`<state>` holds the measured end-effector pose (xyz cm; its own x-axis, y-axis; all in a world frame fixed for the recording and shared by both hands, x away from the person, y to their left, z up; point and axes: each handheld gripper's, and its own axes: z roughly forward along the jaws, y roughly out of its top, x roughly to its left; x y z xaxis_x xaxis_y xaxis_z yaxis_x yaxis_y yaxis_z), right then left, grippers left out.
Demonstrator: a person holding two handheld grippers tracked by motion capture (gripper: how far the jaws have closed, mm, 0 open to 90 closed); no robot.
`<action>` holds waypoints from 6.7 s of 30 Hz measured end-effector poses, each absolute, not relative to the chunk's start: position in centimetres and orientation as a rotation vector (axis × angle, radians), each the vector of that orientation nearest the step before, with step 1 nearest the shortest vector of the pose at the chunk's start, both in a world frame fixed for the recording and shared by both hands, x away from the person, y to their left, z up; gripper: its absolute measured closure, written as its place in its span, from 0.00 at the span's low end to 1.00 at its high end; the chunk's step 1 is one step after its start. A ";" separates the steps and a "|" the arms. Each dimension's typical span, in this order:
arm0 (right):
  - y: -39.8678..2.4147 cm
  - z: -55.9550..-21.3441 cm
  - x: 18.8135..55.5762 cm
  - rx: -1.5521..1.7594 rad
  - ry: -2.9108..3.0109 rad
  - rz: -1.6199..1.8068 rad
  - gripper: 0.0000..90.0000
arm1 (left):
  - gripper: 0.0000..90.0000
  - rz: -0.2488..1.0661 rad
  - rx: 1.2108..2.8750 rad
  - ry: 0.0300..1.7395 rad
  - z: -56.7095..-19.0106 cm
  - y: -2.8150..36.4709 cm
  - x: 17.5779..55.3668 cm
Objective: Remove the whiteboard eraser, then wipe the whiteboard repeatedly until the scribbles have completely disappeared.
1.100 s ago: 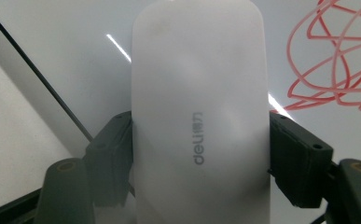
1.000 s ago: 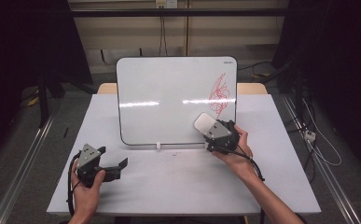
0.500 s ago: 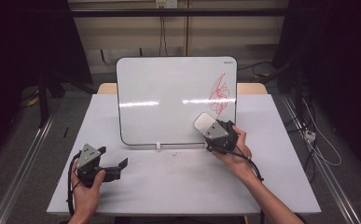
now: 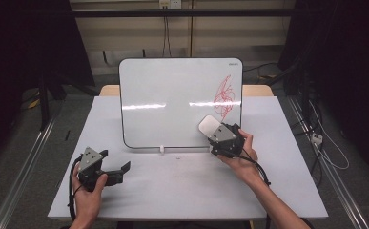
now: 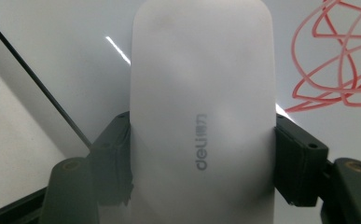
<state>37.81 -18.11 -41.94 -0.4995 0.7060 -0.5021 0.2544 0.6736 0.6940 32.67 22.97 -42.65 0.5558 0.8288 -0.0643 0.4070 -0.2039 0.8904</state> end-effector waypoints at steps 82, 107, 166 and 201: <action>-22.6 -32.1 41.4 0.844 1.798 0.926 0.35 | 0.06 0.527 1.828 1.028 -43.0 23.1 33.0; -22.3 -30.6 47.0 0.882 1.780 0.814 0.35 | 0.06 0.519 1.832 1.030 -43.0 23.3 32.9; -20.9 -33.7 45.7 0.836 1.873 0.802 0.35 | 0.06 0.512 1.866 1.012 -43.2 22.5 32.8; -22.0 -30.6 48.4 0.975 1.745 0.856 0.35 | 0.06 0.512 1.850 1.019 -43.1 23.2 32.7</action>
